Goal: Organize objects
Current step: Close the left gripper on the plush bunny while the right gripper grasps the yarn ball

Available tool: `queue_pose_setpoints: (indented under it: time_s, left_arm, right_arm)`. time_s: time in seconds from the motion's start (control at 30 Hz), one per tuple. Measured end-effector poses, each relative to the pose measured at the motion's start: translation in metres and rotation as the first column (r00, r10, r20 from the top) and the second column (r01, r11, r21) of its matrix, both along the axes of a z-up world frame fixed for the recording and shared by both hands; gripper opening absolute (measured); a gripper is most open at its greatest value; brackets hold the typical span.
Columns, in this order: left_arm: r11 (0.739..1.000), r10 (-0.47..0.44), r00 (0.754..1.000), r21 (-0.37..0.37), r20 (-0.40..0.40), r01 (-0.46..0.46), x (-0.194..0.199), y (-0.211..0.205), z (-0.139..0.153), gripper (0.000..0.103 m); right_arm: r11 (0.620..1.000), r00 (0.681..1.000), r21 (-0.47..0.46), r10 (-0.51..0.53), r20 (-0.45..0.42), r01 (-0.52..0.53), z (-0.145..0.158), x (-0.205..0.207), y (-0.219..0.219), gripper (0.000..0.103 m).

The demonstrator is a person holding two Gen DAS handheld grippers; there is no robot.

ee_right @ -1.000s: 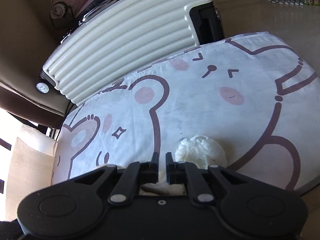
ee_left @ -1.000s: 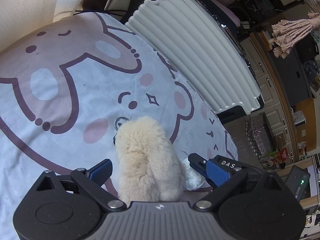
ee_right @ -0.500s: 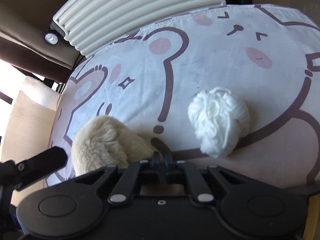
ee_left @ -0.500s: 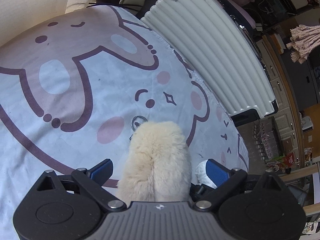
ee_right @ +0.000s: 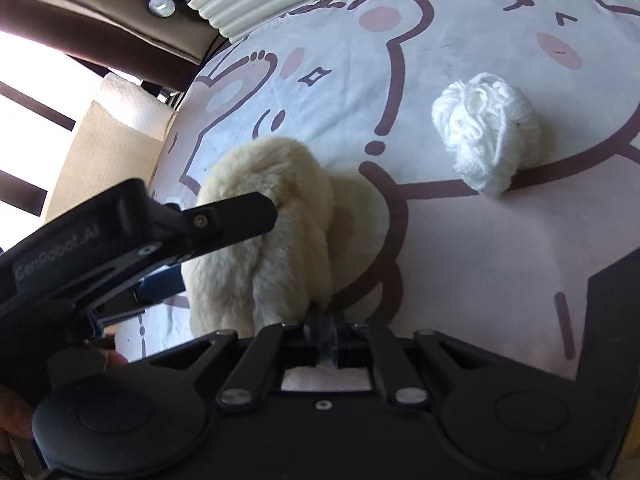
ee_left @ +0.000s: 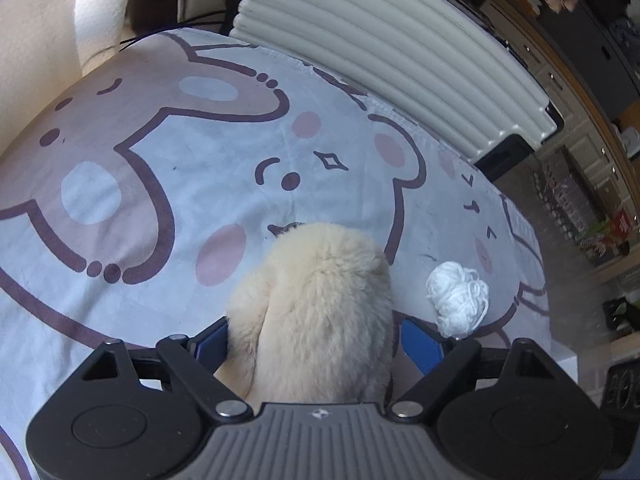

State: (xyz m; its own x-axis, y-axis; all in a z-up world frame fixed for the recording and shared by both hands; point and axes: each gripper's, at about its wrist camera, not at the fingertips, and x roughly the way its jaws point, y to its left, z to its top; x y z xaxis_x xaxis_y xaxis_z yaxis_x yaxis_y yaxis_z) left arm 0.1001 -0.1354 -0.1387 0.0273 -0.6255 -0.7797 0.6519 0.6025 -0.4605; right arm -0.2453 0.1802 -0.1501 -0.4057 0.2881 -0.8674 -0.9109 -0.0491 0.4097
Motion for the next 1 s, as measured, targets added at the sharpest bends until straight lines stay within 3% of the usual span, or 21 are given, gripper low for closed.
queue_pose_setpoints:
  time_s: [0.07, 0.17, 0.27, 0.3, 0.33, 0.43, 0.5, 0.6, 0.73, 0.9, 1.0]
  left_arm:
    - [0.999, -0.034, 0.999, 0.018, 0.032, 0.034, -0.005, -0.004, 0.0, 0.088]
    - [0.996, -0.083, 0.994, 0.044, 0.072, 0.08, -0.012, -0.01, -0.001, 0.088]
    - [0.988, -0.141, 0.983, 0.075, 0.118, 0.133, -0.021, -0.017, -0.002, 0.088]
    - [0.985, -0.161, 0.978, 0.087, 0.135, 0.15, -0.024, -0.019, -0.002, 0.088]
    - [0.981, -0.179, 0.972, 0.101, 0.152, 0.165, -0.027, -0.022, -0.003, 0.088]
    - [0.973, -0.208, 0.96, 0.143, 0.187, 0.182, -0.031, -0.026, -0.006, 0.088]
    - [0.971, -0.208, 0.96, 0.161, 0.186, 0.179, -0.03, -0.028, -0.01, 0.088]
    - [0.97, -0.196, 0.965, 0.175, 0.172, 0.166, -0.027, -0.03, -0.014, 0.088]
    - [0.97, -0.192, 0.968, 0.178, 0.161, 0.163, -0.027, -0.032, -0.017, 0.087]
    - [0.963, -0.211, 0.962, 0.203, 0.172, 0.175, -0.028, -0.036, -0.017, 0.073]
    - [0.957, -0.231, 0.954, 0.218, 0.19, 0.189, -0.031, -0.036, -0.016, 0.066]
  right_arm:
    - [1.0, 0.999, 0.021, 0.018, 0.049, -0.019, 0.009, 0.007, -0.003, 0.006]
    - [0.995, 0.995, 0.082, -0.06, 0.081, 0.054, 0.027, 0.026, 0.0, 0.006]
    - [0.977, 0.984, 0.157, -0.16, 0.082, 0.146, 0.038, 0.045, 0.005, 0.013]
    - [0.934, 0.945, 0.186, -0.32, 0.064, 0.304, 0.04, 0.051, 0.007, 0.023]
    - [0.92, 0.933, 0.212, -0.352, 0.07, 0.331, 0.042, 0.055, 0.008, 0.032]
    - [0.888, 0.904, 0.275, -0.411, 0.115, 0.369, 0.045, 0.059, 0.017, 0.049]
    - [0.879, 0.889, 0.305, -0.428, 0.162, 0.367, 0.044, 0.056, 0.024, 0.056]
    - [0.871, 0.866, 0.335, -0.446, 0.229, 0.36, 0.037, 0.053, 0.034, 0.076]
    - [0.869, 0.855, 0.309, -0.462, 0.234, 0.385, 0.022, 0.054, 0.045, 0.076]
    - [0.872, 0.847, 0.289, -0.468, 0.253, 0.395, 0.006, 0.052, 0.051, 0.073]
    - [0.872, 0.852, 0.289, -0.466, 0.237, 0.396, 0.003, 0.052, 0.051, 0.063]
